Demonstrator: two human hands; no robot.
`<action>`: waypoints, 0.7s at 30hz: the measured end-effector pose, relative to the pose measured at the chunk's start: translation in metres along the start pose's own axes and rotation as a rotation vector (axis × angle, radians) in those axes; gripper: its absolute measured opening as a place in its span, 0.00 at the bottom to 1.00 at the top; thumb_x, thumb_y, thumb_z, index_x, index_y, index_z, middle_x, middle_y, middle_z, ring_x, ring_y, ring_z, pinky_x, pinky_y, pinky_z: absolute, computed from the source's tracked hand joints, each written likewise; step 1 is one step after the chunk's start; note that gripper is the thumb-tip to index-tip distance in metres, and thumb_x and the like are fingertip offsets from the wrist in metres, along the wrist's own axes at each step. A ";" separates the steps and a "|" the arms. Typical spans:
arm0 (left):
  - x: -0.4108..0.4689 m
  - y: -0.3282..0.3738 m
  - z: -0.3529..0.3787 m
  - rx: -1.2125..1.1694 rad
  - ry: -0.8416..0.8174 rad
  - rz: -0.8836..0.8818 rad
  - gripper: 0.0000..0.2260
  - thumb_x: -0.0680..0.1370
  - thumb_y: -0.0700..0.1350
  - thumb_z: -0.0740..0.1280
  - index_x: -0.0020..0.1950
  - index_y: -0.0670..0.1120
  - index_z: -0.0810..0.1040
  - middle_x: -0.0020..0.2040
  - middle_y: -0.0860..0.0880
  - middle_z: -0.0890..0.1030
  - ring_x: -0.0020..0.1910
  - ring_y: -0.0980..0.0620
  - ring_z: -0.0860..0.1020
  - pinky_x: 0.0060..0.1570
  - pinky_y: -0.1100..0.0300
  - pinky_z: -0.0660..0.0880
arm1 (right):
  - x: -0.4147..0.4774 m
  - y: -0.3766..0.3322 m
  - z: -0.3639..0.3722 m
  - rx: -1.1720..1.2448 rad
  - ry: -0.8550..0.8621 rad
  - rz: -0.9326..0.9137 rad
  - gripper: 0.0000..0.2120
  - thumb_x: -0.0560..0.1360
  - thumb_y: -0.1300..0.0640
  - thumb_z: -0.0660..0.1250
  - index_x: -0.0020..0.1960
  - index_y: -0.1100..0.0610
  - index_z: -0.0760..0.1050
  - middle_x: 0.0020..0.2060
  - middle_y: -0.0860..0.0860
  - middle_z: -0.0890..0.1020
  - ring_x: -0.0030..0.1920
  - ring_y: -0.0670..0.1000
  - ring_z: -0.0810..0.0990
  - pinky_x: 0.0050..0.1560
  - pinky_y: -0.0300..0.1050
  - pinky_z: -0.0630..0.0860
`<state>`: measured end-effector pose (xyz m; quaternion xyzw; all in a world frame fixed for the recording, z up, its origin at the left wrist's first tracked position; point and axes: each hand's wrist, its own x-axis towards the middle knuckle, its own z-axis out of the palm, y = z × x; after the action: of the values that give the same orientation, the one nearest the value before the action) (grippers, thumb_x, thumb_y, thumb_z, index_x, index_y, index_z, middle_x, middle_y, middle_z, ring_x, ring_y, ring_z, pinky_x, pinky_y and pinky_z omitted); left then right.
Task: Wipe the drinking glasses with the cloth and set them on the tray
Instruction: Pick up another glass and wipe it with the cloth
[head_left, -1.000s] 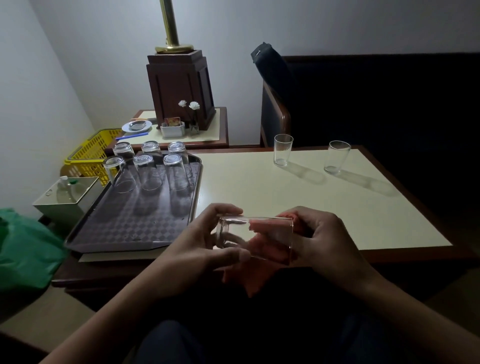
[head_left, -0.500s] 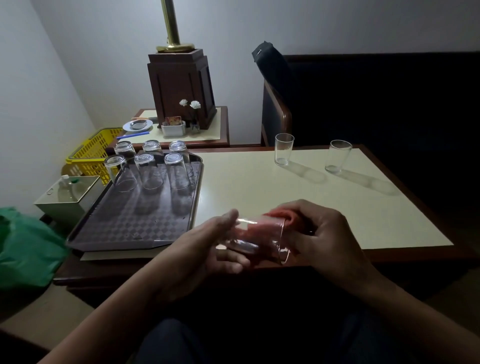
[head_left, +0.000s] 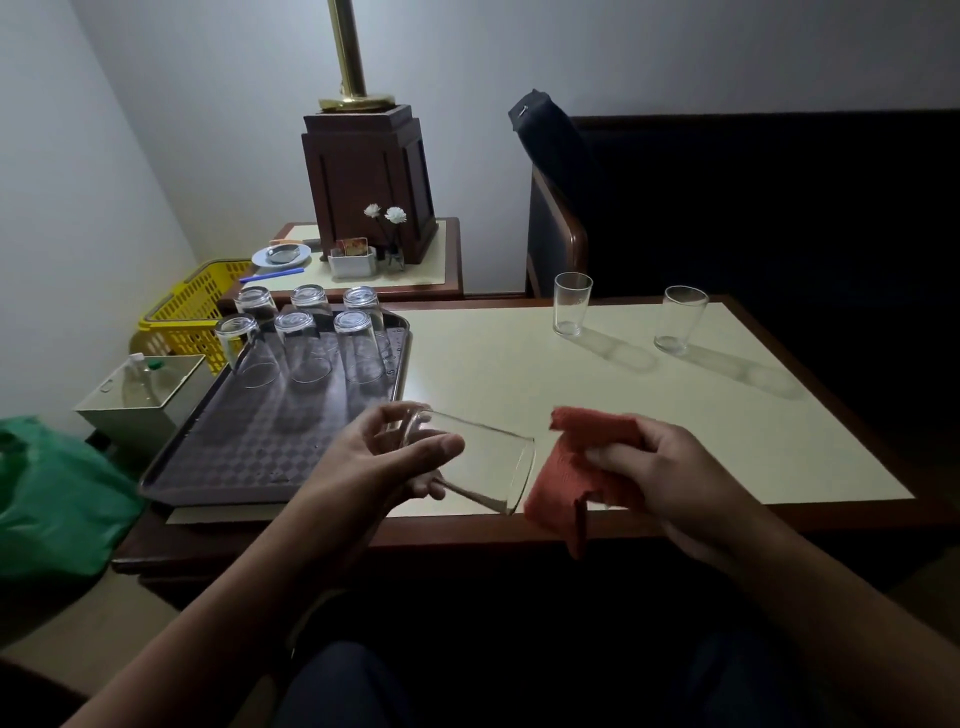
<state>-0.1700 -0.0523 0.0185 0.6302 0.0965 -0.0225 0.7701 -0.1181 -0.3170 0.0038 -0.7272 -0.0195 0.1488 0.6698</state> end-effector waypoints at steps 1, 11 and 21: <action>0.003 -0.002 -0.001 -0.031 0.027 -0.030 0.27 0.69 0.38 0.79 0.66 0.39 0.75 0.44 0.44 0.84 0.38 0.45 0.77 0.43 0.57 0.81 | -0.002 -0.006 -0.004 -0.034 0.004 -0.036 0.13 0.82 0.68 0.65 0.59 0.56 0.84 0.52 0.56 0.89 0.50 0.55 0.87 0.52 0.51 0.82; -0.002 -0.009 0.012 -0.102 -0.024 -0.104 0.24 0.70 0.41 0.79 0.63 0.36 0.77 0.59 0.35 0.84 0.49 0.41 0.83 0.51 0.49 0.83 | -0.037 0.001 0.033 -0.741 -0.133 -0.652 0.21 0.82 0.40 0.65 0.74 0.42 0.73 0.70 0.35 0.75 0.74 0.40 0.70 0.72 0.38 0.71; -0.004 -0.007 0.017 -0.192 -0.168 -0.059 0.25 0.71 0.40 0.74 0.65 0.36 0.73 0.62 0.34 0.82 0.57 0.36 0.84 0.57 0.45 0.83 | -0.023 0.012 0.024 -0.571 -0.100 -0.805 0.35 0.70 0.51 0.84 0.73 0.47 0.74 0.67 0.50 0.80 0.66 0.51 0.81 0.63 0.49 0.82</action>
<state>-0.1734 -0.0705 0.0155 0.5466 0.0519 -0.0884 0.8311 -0.1478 -0.3002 -0.0050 -0.8084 -0.3709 -0.0981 0.4465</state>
